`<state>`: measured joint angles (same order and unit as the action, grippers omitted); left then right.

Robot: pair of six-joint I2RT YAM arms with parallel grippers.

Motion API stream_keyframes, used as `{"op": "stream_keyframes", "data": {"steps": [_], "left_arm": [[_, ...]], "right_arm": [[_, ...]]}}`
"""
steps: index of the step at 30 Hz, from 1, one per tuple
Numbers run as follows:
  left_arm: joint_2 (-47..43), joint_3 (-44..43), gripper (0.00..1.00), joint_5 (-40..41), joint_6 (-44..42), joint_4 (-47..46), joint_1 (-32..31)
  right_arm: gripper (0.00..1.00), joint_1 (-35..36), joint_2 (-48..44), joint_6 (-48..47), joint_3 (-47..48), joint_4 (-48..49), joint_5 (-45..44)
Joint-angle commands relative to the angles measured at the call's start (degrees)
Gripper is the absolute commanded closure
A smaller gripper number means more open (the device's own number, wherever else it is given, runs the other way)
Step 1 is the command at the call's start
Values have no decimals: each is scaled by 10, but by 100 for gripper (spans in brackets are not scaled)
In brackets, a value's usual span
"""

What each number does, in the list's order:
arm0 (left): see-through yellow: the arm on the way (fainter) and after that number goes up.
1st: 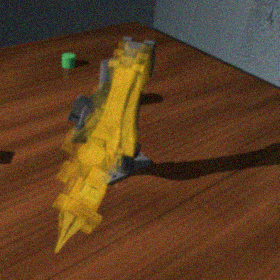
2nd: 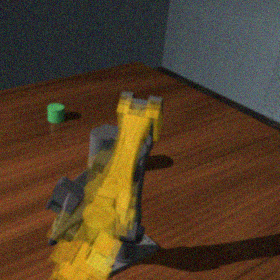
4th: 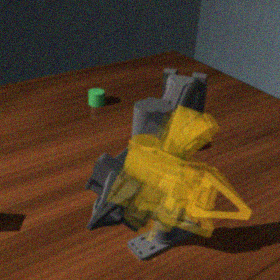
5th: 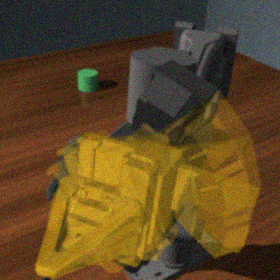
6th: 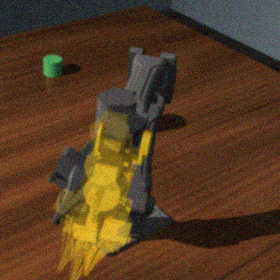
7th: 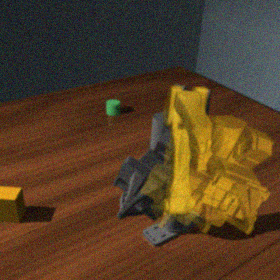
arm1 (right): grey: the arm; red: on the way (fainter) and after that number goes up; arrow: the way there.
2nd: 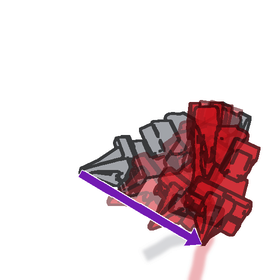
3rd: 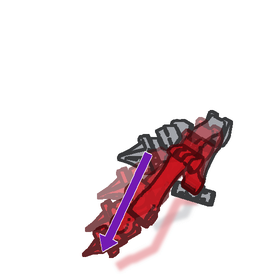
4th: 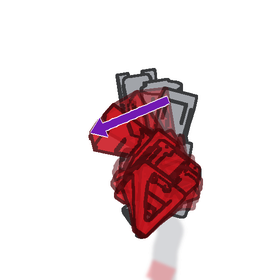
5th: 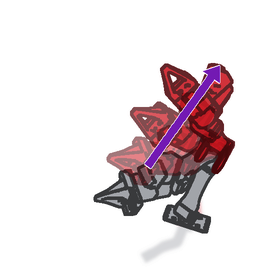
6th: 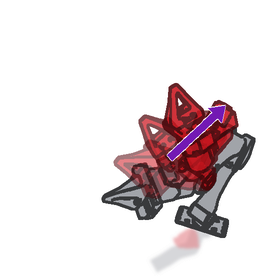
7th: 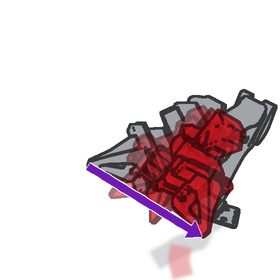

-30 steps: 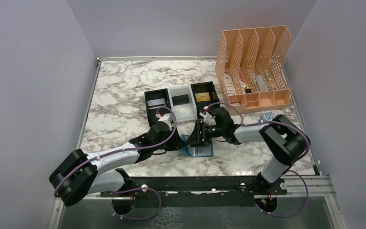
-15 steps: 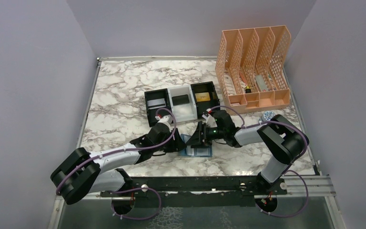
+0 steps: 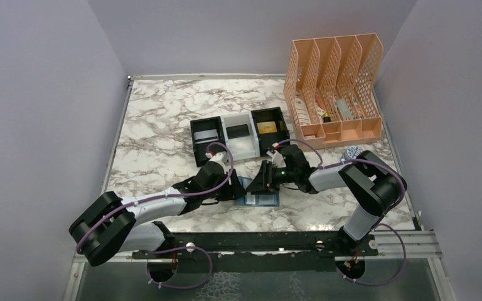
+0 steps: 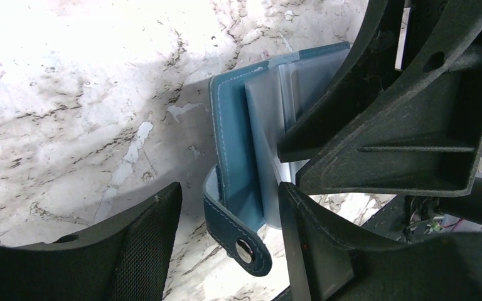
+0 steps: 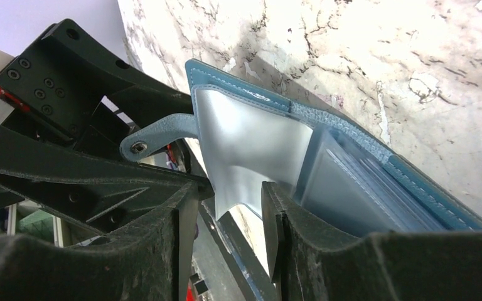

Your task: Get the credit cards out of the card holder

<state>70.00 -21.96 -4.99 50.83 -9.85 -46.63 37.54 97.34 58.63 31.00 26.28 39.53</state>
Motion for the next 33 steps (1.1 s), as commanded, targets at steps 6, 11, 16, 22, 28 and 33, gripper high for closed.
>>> {"op": "stream_keyframes", "data": {"steps": [6,11,16,22,28,33], "left_arm": [[1,-21,29,-23,-8,-25,-4],[26,-34,19,-36,-19,-23,-4],[24,-39,16,-47,-17,-43,-4],[3,-41,11,-29,-12,-34,-3],[-4,-35,12,-8,4,-33,-4],[-11,-31,12,-3,7,-35,-4]], "right_arm": [[57,3,-2,-11,11,-28,-34],[53,3,-9,-18,21,-67,-50],[50,3,2,0,9,-32,-32],[53,3,1,5,8,-36,-44],[70,3,-8,4,5,-36,-49],[75,3,-22,-11,13,-62,-63]]}}
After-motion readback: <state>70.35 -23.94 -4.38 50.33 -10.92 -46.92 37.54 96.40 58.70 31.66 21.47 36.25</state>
